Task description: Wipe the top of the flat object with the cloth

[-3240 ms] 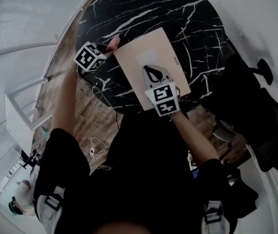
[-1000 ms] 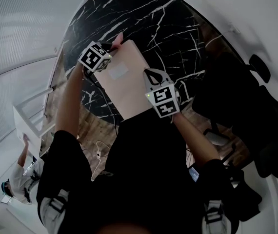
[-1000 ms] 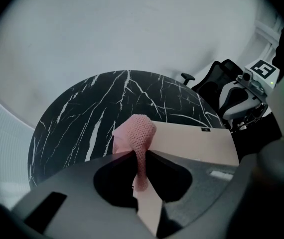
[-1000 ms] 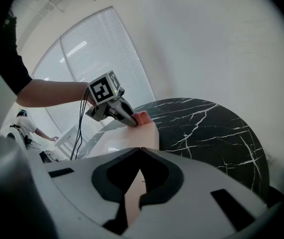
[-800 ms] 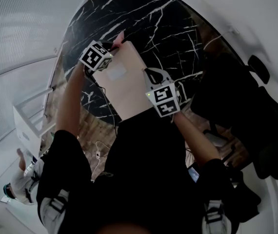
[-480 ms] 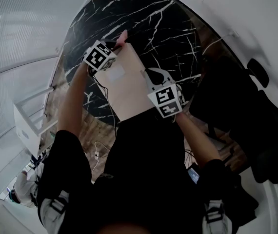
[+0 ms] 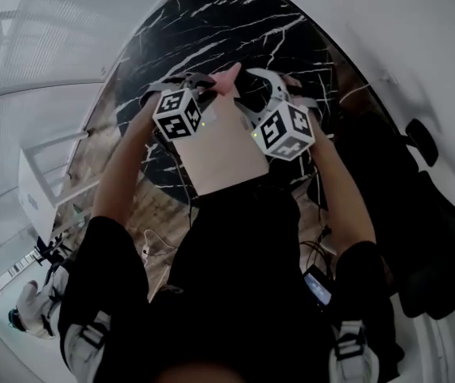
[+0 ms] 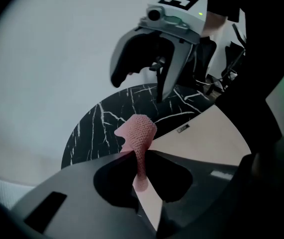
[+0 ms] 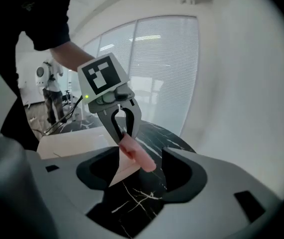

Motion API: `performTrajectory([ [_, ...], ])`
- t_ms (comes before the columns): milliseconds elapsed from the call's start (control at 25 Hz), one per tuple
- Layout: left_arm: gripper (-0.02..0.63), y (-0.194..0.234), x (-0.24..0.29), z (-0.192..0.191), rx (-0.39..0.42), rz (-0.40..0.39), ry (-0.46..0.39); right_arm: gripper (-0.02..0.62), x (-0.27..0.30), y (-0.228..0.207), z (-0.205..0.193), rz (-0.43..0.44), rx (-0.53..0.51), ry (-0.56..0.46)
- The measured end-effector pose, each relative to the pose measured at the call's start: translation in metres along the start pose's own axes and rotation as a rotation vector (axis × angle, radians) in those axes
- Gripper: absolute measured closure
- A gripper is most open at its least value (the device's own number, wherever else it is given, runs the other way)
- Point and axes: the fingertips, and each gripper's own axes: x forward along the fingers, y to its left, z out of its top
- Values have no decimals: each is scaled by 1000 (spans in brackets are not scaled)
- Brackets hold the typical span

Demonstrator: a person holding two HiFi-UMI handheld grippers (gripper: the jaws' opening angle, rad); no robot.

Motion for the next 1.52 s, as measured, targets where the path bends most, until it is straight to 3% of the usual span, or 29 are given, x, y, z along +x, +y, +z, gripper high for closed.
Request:
performTrajectory([
  [80,565,-11,-4,6,41,-12,-8,336,9,15,10,48,-76,-6],
  [200,565,-20,-12,17,51,-12,-50,339,22,40,12,95,-101,1],
  [280,563,-23,-16,23,39,-22,-75,415,26,43,9,61,-121,2],
  [400,540,-28,-20,27,-14,-36,-118,555,24,41,7,8,-108,-17],
  [600,517,-22,-24,20,-125,11,-168,574,17,44,5,26,-59,-32],
  [720,511,-10,-33,7,-294,79,-211,574,11,32,-4,-6,39,-43],
  [920,517,-8,-39,-24,-736,222,-298,574,6,-18,-42,-203,404,-35],
  [1000,606,-23,-32,-34,-909,242,-329,574,18,-24,-60,-236,445,8],
  [1120,607,-40,-22,-45,-1111,284,-354,574,44,-15,-74,-189,461,51],
  [1280,607,-54,-9,-54,-1215,323,-316,574,67,-4,-82,-139,491,74],
  [1520,607,-69,7,-55,-1226,295,-290,574,81,3,-84,-103,488,92],
])
